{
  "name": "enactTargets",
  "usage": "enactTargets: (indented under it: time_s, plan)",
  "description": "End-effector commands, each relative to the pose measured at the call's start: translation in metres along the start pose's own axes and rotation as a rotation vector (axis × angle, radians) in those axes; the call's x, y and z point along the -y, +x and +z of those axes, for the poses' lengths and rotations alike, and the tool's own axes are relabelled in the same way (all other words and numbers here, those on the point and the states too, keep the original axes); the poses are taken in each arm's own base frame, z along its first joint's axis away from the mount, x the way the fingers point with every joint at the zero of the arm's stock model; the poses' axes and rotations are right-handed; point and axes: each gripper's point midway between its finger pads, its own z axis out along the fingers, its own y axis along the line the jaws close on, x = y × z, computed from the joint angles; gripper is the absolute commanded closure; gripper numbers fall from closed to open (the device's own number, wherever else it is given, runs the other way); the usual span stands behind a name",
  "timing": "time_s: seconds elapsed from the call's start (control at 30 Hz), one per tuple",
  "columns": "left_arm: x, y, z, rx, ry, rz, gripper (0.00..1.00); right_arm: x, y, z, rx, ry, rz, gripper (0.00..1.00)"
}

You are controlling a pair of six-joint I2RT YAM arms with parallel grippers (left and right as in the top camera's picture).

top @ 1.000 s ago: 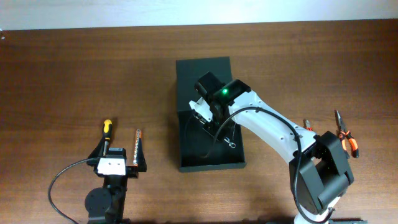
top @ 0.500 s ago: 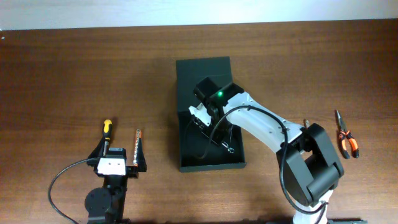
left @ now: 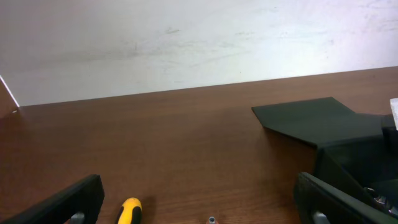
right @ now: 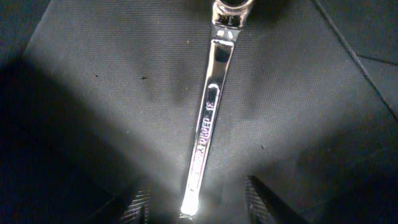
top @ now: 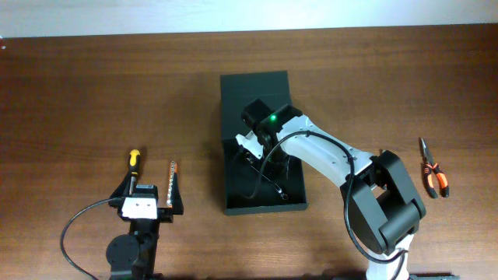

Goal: Pack container
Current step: 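Lower the wrench into the box and open the right gripper, then move the right gripper back over the red-handled cutting pliers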

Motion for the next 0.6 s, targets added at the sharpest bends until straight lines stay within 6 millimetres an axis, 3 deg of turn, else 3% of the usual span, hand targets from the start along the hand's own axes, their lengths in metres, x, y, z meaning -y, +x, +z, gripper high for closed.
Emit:
enactTargets:
  time_s: [0.0,0.13,0.2,0.27,0.4,0.57]
  plan:
    - [-0.001,0.001,0.0,0.002,-0.002,0.02,0.01,-0.006,0.0,-0.005,-0.01,-0.018,0.025,0.47]
    - [-0.001,0.001,0.0,0.002,-0.002,0.02,0.01,-0.007,-0.013,-0.038,0.016,-0.013,0.023,0.4]
    - [-0.001,0.001,0.0,0.002,-0.002,0.02,0.01,-0.008,-0.031,-0.073,0.074,0.0,0.026,0.16]
    - [-0.001,0.001,0.0,0.002,-0.002,0.02,0.01,-0.009,-0.043,-0.1,0.128,0.01,0.025,0.01]
    - [-0.001,0.002,0.0,0.002,-0.002,0.02,0.01,-0.004,-0.053,-0.16,0.213,0.084,0.02,0.01]
    - [-0.001,0.001,0.0,0.002,-0.002,0.02,0.01,0.033,-0.021,-0.223,0.209,0.297,0.18,0.01]
